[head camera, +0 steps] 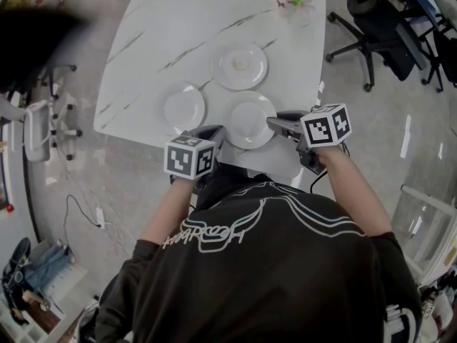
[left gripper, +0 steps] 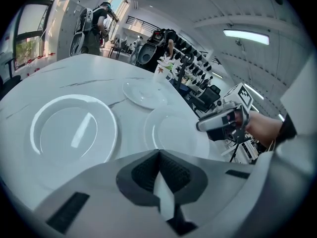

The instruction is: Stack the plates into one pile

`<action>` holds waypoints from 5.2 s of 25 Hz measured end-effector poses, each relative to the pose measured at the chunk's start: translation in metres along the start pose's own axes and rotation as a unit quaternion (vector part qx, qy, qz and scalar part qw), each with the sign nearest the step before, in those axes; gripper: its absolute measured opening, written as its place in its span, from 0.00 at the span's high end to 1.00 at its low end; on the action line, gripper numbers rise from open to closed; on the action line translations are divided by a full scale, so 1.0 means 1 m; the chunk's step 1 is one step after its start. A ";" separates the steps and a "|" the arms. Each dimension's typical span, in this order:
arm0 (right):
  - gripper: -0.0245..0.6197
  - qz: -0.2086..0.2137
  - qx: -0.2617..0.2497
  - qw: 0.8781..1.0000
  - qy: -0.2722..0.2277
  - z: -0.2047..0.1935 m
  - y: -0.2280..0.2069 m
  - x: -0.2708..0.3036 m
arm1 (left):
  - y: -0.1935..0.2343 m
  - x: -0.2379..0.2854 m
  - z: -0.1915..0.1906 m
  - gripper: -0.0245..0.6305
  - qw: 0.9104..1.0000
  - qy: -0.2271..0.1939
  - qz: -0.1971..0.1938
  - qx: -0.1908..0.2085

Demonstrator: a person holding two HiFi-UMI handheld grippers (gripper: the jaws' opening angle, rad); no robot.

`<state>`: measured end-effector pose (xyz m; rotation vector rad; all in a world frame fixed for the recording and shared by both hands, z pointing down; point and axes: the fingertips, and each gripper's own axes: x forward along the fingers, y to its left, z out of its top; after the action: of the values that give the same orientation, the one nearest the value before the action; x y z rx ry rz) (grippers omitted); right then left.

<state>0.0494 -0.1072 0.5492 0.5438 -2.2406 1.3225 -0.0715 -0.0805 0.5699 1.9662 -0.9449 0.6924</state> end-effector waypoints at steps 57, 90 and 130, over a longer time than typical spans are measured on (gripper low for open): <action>0.89 -0.006 0.179 0.965 -0.191 0.147 -0.055 0.018 | 0.097 -0.089 0.069 0.93 0.989 -0.110 0.054 -0.084; 0.46 -0.034 -0.239 0.970 -0.022 0.107 0.077 0.051 | 0.084 -0.121 0.043 0.93 0.979 -0.157 0.095 -0.087; 0.47 -0.009 -0.192 0.979 0.067 0.085 0.093 0.167 | 0.174 -0.111 -0.008 0.93 0.982 -0.081 0.143 -0.096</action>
<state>-0.1543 -0.1562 0.5464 0.3235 -2.2896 0.8543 -0.2774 -0.0993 0.5683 1.7527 -1.3619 0.5780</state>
